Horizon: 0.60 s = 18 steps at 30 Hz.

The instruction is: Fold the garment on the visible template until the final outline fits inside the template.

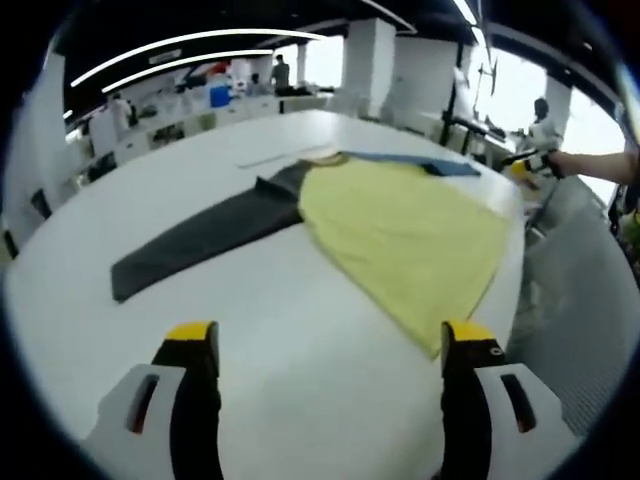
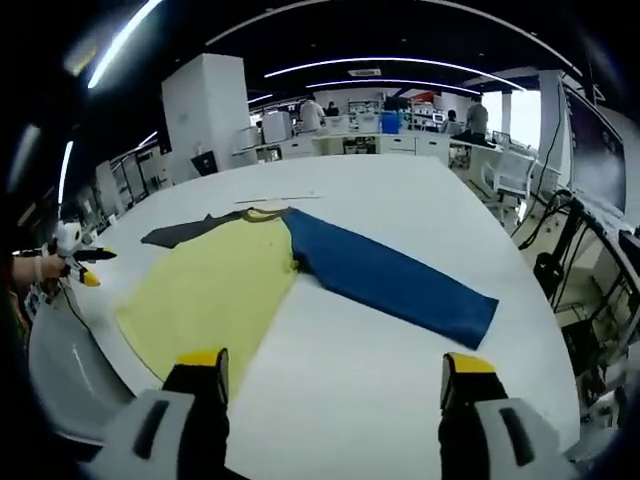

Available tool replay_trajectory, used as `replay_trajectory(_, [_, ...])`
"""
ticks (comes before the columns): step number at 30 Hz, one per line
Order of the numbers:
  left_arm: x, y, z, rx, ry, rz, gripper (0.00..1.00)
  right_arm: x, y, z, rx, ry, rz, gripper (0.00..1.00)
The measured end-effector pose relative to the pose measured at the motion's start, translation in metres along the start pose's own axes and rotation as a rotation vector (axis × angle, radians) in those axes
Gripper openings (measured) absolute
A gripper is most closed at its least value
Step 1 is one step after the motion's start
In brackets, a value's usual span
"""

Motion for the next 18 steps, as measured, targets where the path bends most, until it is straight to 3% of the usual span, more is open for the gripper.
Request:
replay_trajectory(4, [0.0,-0.002,-0.001,0.002,-0.002,-0.023,0.87,0.001,0.008,0.005,-0.018,0.002,0.004,0.85])
replay_trajectory(8, [0.0,-0.002,-0.003,0.011,-0.01,-0.022,0.87,0.002,0.018,0.013,-0.051,0.014,-0.017,0.76])
replay_trajectory(12, [-0.002,-0.002,-0.005,0.025,-0.019,-0.017,0.83,0.002,0.045,0.03,-0.113,0.023,0.081,0.71])
replay_trajectory(18, [-0.004,-0.006,-0.011,0.068,-0.025,-0.019,0.82,-0.003,0.064,0.041,-0.185,0.026,0.105,0.65])
Point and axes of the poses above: the point that each gripper's makers call its tool centre point, and the gripper's own axes: z roughly forward along the fingers, y roughly to its right, x roughly out of its top, the point moved 5 cm from there along -z, roughly backward along the fingers, and after that the axes turned 15 degrees about -x, right-handed, at the moved point
